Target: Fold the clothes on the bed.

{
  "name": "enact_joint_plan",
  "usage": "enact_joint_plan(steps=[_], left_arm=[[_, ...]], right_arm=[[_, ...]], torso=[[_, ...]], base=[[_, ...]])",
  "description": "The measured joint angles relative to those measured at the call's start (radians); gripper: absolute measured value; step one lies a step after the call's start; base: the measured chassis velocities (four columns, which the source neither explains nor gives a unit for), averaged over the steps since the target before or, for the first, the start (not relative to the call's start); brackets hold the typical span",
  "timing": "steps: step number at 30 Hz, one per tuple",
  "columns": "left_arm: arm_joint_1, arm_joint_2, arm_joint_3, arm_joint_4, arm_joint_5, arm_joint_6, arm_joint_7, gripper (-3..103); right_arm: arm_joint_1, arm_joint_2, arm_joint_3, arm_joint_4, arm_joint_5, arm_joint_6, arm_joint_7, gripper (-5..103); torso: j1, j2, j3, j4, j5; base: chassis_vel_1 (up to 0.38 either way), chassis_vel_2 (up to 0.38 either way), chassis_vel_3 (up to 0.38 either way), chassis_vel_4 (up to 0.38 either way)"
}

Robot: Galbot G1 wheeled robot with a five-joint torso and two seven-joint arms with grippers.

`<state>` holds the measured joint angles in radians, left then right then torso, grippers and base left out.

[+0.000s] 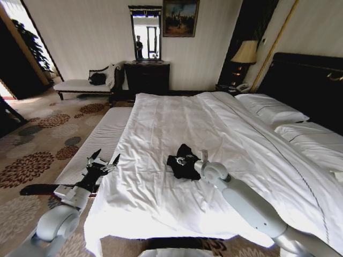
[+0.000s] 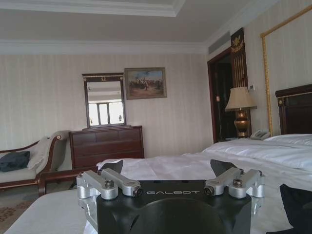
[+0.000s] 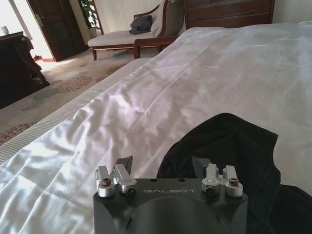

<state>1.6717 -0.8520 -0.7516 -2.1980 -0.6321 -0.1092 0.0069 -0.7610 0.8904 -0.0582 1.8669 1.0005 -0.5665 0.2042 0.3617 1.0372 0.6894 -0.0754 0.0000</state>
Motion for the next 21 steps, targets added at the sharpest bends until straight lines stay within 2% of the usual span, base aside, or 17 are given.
enact_joint_plan(steps=[3,4,5,7,9,11,12,13,15,17,18,21], left_arm=[[0.000,0.000,0.000,0.000,0.000,0.000,0.000,100],[0.000,0.000,0.000,0.000,0.000,0.000,0.000,100],[0.000,0.000,0.000,0.000,0.000,0.000,0.000,100],[0.000,0.000,0.000,0.000,0.000,0.000,0.000,100],[0.000,0.000,0.000,0.000,0.000,0.000,0.000,100],[0.000,0.000,0.000,0.000,0.000,0.000,0.000,100],[0.000,0.000,0.000,0.000,0.000,0.000,0.000,100],[0.000,0.000,0.000,0.000,0.000,0.000,0.000,100],[0.000,0.000,0.000,0.000,0.000,0.000,0.000,100],[0.000,0.000,0.000,0.000,0.000,0.000,0.000,100],[0.000,0.000,0.000,0.000,0.000,0.000,0.000,100],[0.000,0.000,0.000,0.000,0.000,0.000,0.000,100]], right_arm=[[-0.069,-0.011,0.068,0.089,0.019,0.011,-0.026,82],[-0.069,-0.011,0.068,0.089,0.019,0.011,-0.026,82],[-0.087,-0.011,0.090,0.108,0.027,0.021,-0.030,87],[-0.128,-0.006,0.158,0.138,0.057,0.086,-0.038,96],[-0.134,-0.004,0.172,0.135,0.063,0.108,-0.039,96],[-0.143,0.007,0.221,0.072,0.067,0.198,-0.043,100],[-0.144,0.012,0.230,0.032,0.055,0.228,-0.046,100],[-0.144,0.012,0.230,0.032,0.055,0.228,-0.046,100],[-0.142,0.021,0.229,-0.042,0.016,0.278,-0.059,100],[-0.135,0.051,0.199,-0.168,-0.085,0.354,-0.097,100],[-0.135,0.051,0.199,-0.168,-0.085,0.354,-0.097,100],[-0.131,0.130,0.154,-0.309,-0.235,0.439,-0.132,100]], torso=[[0.000,0.000,0.000,-0.0002,0.0000],[0.000,0.000,0.000,-0.0002,0.0000],[0.000,0.000,0.000,-0.0004,0.0000],[0.000,0.000,0.000,-0.0004,0.0000],[0.000,0.000,0.000,-0.0004,-0.0001],[0.000,0.000,0.000,0.0000,-0.0001],[0.000,0.000,0.000,-0.0001,0.0000],[0.000,0.000,0.000,-0.0001,0.0000],[0.000,0.000,0.000,-0.0002,0.0000],[0.000,0.000,0.000,-0.0003,0.0001],[0.000,0.000,0.000,-0.0003,0.0001],[0.000,0.000,0.000,-0.0004,0.0000]], base=[[0.000,0.000,0.000,0.000],[0.000,0.000,0.000,0.000],[0.000,0.000,0.000,0.000],[0.000,0.000,0.000,0.000],[0.000,0.000,0.000,0.000],[0.000,0.000,0.000,0.000],[0.000,0.000,0.000,0.000],[0.000,0.000,0.000,0.000],[0.000,0.000,0.000,0.000],[0.000,0.000,0.000,0.000],[0.000,0.000,0.000,0.000],[0.000,0.000,0.000,0.000]])
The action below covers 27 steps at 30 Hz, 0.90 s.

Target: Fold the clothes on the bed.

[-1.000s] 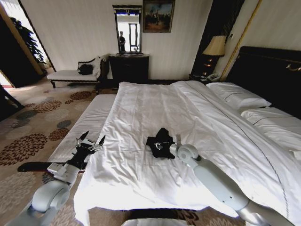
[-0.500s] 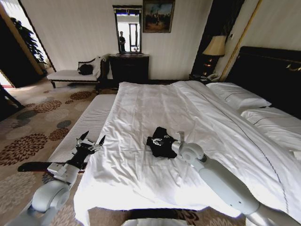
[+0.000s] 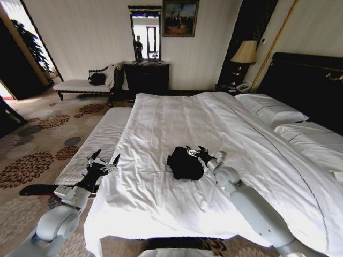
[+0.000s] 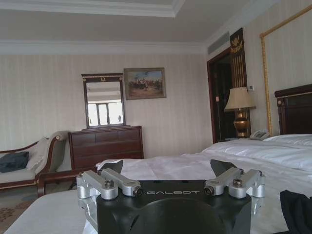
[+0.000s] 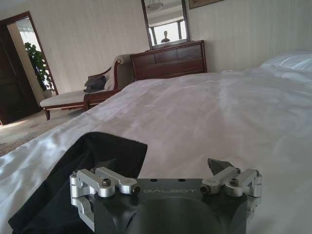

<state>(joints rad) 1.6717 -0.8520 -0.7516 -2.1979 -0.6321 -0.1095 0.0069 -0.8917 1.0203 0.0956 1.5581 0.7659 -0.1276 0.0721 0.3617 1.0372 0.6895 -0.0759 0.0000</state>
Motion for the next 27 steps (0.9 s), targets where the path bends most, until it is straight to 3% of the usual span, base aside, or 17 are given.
enact_joint_plan(steps=[2,4,6,8,9,12,15,17,18,21,22,26,27], left_arm=[[0.000,0.000,0.000,0.000,0.000,0.000,0.000,100],[0.000,0.000,0.000,0.000,0.000,0.000,0.000,100],[0.000,0.000,0.000,0.000,0.000,0.000,0.000,100],[0.000,0.000,0.000,0.000,0.000,0.000,0.000,100],[0.000,0.000,0.000,0.000,0.000,0.000,0.000,100],[0.000,0.000,0.000,0.000,0.000,0.000,0.000,100],[0.000,0.000,0.000,0.000,0.000,0.000,0.000,100],[0.000,0.000,0.000,0.000,0.000,0.000,0.000,100],[0.000,0.000,0.000,0.000,0.000,0.000,0.000,100],[0.000,0.000,0.000,0.000,0.000,0.000,0.000,100],[0.000,0.000,0.000,0.000,0.000,0.000,0.000,100],[0.000,0.000,0.000,0.000,0.000,0.000,0.000,100],[0.000,0.000,0.000,0.000,0.000,0.000,0.000,100]], right_arm=[[-0.008,0.086,-0.025,-0.066,-0.082,0.055,-0.014,100],[-0.011,0.110,-0.032,-0.081,-0.106,0.074,-0.021,100],[-0.022,0.177,-0.060,-0.131,-0.205,0.165,-0.060,100],[-0.026,0.186,-0.065,-0.140,-0.236,0.188,-0.071,100],[-0.034,0.189,-0.068,-0.147,-0.280,0.216,-0.082,100],[-0.047,0.175,-0.062,-0.134,-0.295,0.227,-0.082,100],[-0.084,0.089,0.013,-0.011,-0.246,0.212,-0.037,100],[-0.095,0.070,0.033,0.018,-0.236,0.209,-0.030,100],[-0.135,0.021,0.108,0.096,-0.218,0.201,-0.016,100],[-0.254,-0.034,0.290,0.204,-0.219,0.207,-0.013,100],[-0.254,-0.034,0.290,0.204,-0.219,0.207,-0.013,100],[-0.509,-0.035,0.608,0.280,-0.271,0.291,-0.030,100],[-0.509,-0.035,0.608,0.280,-0.271,0.291,-0.030,100]], torso=[[0.000,0.000,0.000,0.0003,0.0000],[0.000,0.000,0.000,0.0004,0.0000],[0.000,0.000,0.000,0.0008,0.0000],[0.000,0.000,0.000,0.0008,0.0000],[0.000,0.000,0.000,0.0007,-0.0002],[0.000,0.000,0.000,0.0004,0.0000],[0.000,0.000,0.000,0.0002,-0.0002],[0.000,0.000,0.000,0.0002,0.0000],[0.000,0.000,0.000,0.0003,0.0000],[0.000,0.000,0.000,0.0002,-0.0002],[0.000,0.000,0.000,0.0002,-0.0002],[0.000,0.000,0.000,-0.0002,0.0005],[0.000,0.000,0.000,-0.0002,0.0005]], base=[[0.000,0.000,0.000,0.000],[0.000,0.000,0.000,0.000],[0.000,0.000,0.000,0.000],[0.000,0.000,0.000,0.000],[0.000,0.000,0.000,0.000],[0.000,0.000,0.000,0.000],[0.000,0.000,0.000,0.000],[0.000,0.000,0.000,0.000],[0.000,0.000,0.000,0.000],[0.000,0.000,0.000,0.000],[0.000,0.000,0.000,0.000],[0.000,0.000,0.000,0.000],[0.000,0.000,0.000,0.000]])
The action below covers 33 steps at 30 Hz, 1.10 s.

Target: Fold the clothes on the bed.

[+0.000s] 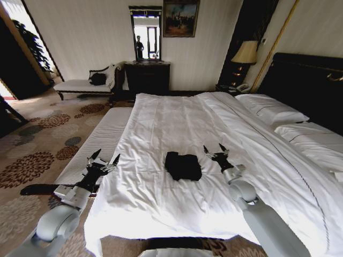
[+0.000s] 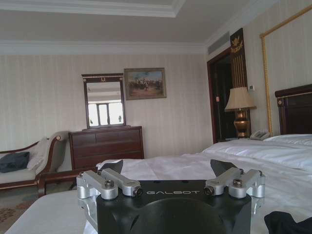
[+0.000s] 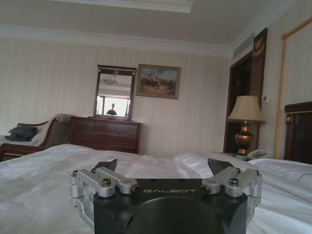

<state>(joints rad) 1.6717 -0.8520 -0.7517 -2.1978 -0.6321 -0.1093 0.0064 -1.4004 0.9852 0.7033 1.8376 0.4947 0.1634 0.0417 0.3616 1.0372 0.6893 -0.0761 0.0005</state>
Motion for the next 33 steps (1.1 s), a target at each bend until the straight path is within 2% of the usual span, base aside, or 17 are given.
enact_joint_plan(steps=[3,5,7,12,33], left_arm=[[0.000,0.000,0.000,0.000,0.000,0.000,0.001,100],[0.000,0.000,0.000,0.000,0.000,0.000,0.001,100],[0.000,0.000,0.000,0.000,0.000,0.000,0.000,100],[0.000,0.000,0.000,0.000,0.000,0.000,0.001,100],[0.000,0.000,0.000,0.000,0.000,0.000,0.000,100]], right_arm=[[-0.163,0.058,0.181,0.032,0.001,0.053,-0.024,100],[-0.216,0.078,0.218,0.038,0.013,0.069,-0.035,100],[-0.333,0.126,0.267,0.052,0.017,0.120,-0.067,100],[-0.395,0.181,0.280,0.087,-0.024,0.159,-0.094,100],[-0.387,0.183,0.267,0.089,-0.027,0.156,-0.094,100]], torso=[[0.000,0.000,0.000,0.0005,-0.0002],[0.000,0.000,0.000,0.0000,-0.0003],[0.000,0.000,0.000,-0.0001,-0.0003],[0.000,0.000,0.000,0.0006,-0.0004],[0.000,0.000,0.000,0.0004,-0.0004]], base=[[0.000,0.000,0.000,0.000],[0.000,0.000,0.000,0.000],[0.000,0.000,0.000,0.000],[0.000,0.000,0.000,0.000],[0.000,0.000,0.000,0.000]])
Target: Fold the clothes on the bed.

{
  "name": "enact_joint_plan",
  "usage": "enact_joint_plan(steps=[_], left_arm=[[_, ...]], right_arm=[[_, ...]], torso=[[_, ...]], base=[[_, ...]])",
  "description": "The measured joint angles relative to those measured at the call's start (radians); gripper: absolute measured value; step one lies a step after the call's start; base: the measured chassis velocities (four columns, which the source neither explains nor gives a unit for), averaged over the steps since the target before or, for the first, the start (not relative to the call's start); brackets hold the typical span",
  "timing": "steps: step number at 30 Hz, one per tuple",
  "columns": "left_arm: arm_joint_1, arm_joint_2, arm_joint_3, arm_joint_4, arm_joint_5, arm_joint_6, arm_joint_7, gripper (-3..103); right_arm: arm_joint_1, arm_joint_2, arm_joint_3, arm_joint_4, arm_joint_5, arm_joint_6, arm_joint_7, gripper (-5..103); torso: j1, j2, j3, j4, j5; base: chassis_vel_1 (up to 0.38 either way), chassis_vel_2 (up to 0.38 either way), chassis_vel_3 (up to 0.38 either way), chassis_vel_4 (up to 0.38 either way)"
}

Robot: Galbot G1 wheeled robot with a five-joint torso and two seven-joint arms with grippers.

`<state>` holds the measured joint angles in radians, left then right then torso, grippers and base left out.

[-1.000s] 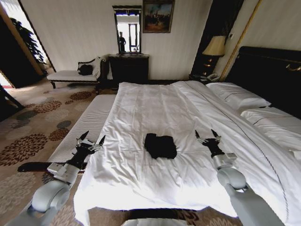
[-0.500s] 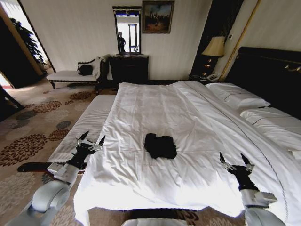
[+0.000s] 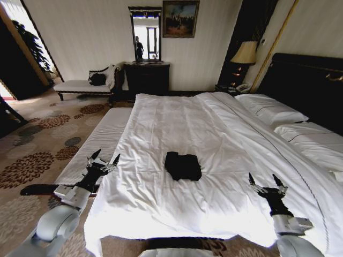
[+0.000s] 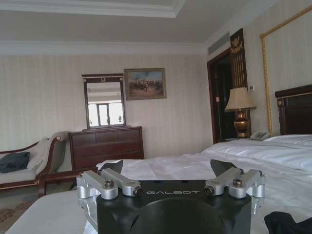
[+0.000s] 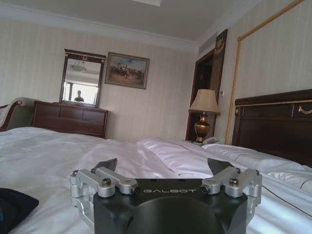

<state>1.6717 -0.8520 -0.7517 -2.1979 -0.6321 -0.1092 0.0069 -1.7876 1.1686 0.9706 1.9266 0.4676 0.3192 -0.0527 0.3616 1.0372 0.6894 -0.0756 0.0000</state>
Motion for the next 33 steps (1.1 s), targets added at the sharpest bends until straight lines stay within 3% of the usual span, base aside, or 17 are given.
enact_joint_plan(steps=[33], left_arm=[[0.000,0.000,0.000,0.000,0.000,0.000,0.000,100]], right_arm=[[0.003,-0.001,-0.003,-0.002,0.002,-0.003,0.002,100]], torso=[[0.000,0.000,0.000,0.0000,0.0000]], base=[[0.000,0.000,0.000,0.000]])
